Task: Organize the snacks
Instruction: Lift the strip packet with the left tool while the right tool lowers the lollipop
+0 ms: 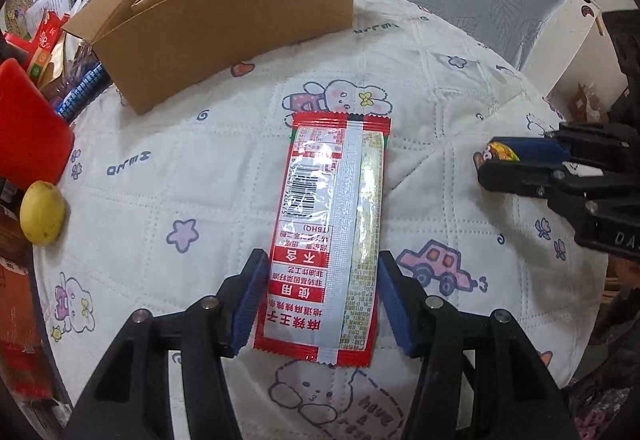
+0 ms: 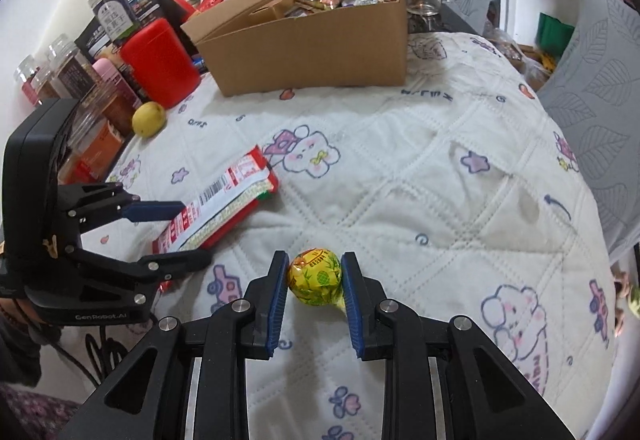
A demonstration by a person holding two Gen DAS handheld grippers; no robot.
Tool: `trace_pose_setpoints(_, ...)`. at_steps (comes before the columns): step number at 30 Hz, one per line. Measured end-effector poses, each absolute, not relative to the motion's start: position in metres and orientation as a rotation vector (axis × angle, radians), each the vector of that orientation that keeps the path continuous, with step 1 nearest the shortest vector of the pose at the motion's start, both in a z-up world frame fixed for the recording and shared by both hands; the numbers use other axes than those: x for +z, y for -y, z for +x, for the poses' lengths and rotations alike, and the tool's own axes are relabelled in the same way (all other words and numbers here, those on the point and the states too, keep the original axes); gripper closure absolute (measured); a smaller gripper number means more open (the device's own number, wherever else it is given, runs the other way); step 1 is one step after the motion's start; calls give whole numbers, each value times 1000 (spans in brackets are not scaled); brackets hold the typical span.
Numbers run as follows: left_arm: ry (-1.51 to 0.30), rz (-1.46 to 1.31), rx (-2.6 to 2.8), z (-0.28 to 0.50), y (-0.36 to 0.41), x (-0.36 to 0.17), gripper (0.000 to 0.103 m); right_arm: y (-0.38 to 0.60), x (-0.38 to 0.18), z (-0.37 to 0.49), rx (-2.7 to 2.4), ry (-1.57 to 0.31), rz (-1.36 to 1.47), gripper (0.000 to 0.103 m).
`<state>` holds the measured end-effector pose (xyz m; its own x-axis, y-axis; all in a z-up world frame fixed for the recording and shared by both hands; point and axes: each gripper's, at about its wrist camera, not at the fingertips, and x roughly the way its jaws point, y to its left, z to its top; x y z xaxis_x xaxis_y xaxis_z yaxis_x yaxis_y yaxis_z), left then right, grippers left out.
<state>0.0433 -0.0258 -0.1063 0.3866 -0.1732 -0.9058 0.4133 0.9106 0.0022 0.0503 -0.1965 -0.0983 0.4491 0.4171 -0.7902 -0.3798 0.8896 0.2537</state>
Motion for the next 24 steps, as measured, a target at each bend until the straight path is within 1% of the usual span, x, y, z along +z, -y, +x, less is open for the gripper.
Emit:
trace_pose_setpoints(2, -1102, 230, -382, 45, 27, -108, 44, 197, -100, 47, 473, -982, 31, 77)
trace_pose_setpoints(4, -1092, 217, -383, 49, 28, -108, 38, 196, -101, 45, 457, -981, 25, 76)
trace_pose_setpoints(6, -1082, 205, -387, 56, 30, -111, 29, 196, -103, 45, 446, -984, 28, 76)
trace_pose_setpoints(7, -1076, 198, -390, 58, 30, -112, 27, 196, -105, 44, 442, -987, 26, 76)
trace_pose_setpoints(8, -1071, 197, -390, 59, 31, -113, 23, 195, -107, 44, 440, -990, 20, 73)
trace_pose_setpoints(11, -1057, 202, -387, 61, 36, -115, 22, 194, -108, 41, 449, -991, 25, 66)
trace_pose_setpoints(14, -1047, 200, -386, 61, 37, -115, 22, 194, -109, 39, 442, -995, 20, 64)
trace_pose_setpoints(16, -1043, 197, -381, 62, 38, -116, 25, 195, -110, 37, 435, -997, 15, 64)
trace_pose_setpoints(18, -1033, 196, -380, 61, 38, -113, 47, 195, -111, 33, 442, -995, 13, 60)
trace_pose_setpoints(21, -1033, 191, -379, 59, 38, -111, 53, 196, -111, 29, 445, -984, 8, 58)
trace_pose_setpoints(24, -1032, 193, -368, 56, 39, -111, 55, 195, -111, 27, 438, -981, 0, 58)
